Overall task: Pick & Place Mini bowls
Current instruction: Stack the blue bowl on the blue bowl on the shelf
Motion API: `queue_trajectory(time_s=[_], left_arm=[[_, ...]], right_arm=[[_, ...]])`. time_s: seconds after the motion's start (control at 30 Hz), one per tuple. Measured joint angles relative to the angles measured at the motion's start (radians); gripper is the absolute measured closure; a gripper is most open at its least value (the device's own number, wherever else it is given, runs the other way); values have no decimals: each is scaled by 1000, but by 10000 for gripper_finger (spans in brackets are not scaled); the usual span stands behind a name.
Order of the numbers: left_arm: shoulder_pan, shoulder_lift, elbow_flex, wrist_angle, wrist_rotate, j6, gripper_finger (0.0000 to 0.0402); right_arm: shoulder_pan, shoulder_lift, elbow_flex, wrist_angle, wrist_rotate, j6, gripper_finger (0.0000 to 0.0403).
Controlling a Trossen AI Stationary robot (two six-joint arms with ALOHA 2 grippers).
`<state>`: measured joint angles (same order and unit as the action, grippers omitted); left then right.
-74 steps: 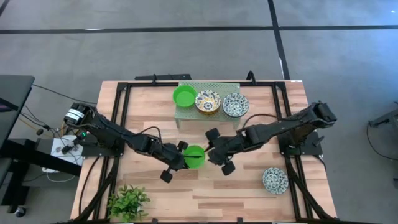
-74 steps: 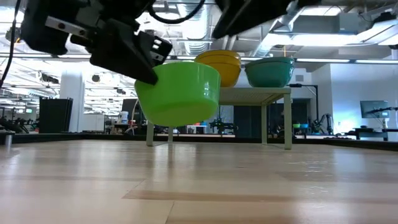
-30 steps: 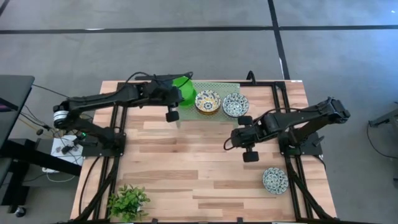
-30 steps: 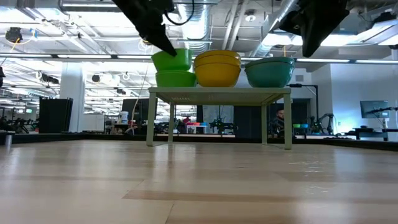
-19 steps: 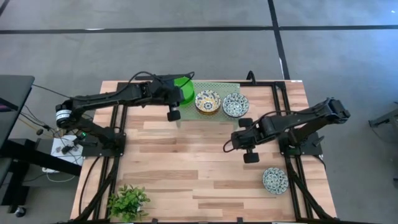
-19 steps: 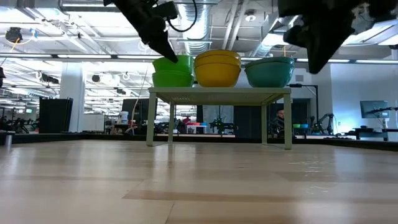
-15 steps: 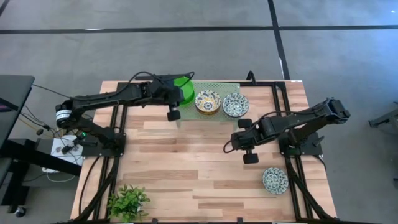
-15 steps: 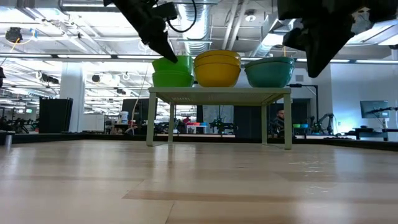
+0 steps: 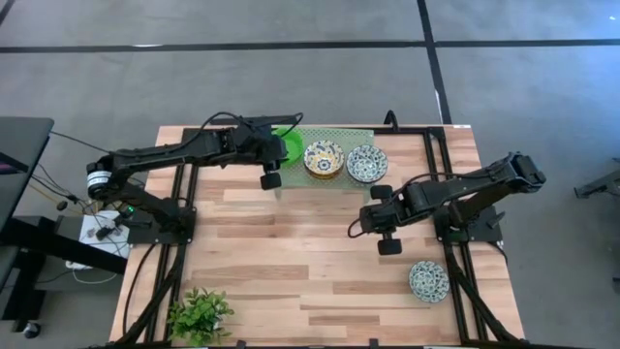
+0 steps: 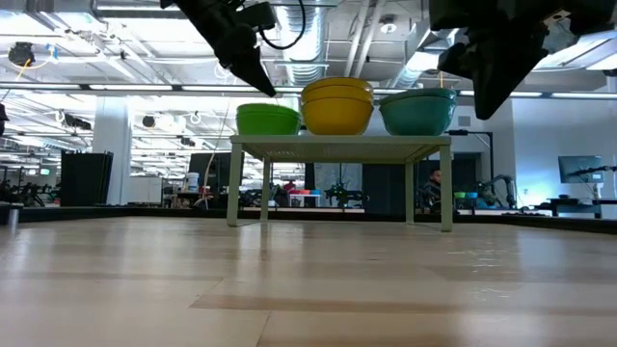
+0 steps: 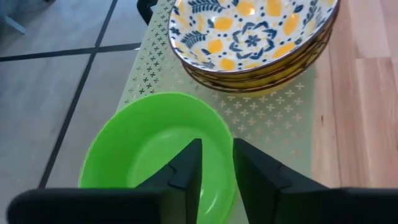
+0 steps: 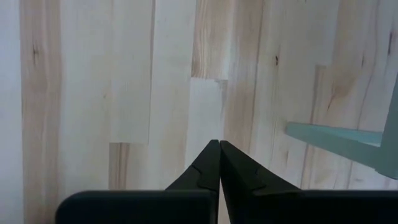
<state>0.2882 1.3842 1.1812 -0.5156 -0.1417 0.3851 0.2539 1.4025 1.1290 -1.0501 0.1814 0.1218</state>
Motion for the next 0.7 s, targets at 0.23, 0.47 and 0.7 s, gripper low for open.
queue_trajectory(time_s=[0.23, 0.47, 0.7], left_arm=[[-35, -3, 0, 1, 0, 0, 276], [-149, -59, 0, 0, -22, -32, 270], [-298, -150, 0, -2, -22, -153, 285]], right_arm=[[0, 0, 0, 4, 0, 2, 399], [4, -1, 20, 8, -138, 122, 399], [83, -1, 50, -51, -211, 250, 401]])
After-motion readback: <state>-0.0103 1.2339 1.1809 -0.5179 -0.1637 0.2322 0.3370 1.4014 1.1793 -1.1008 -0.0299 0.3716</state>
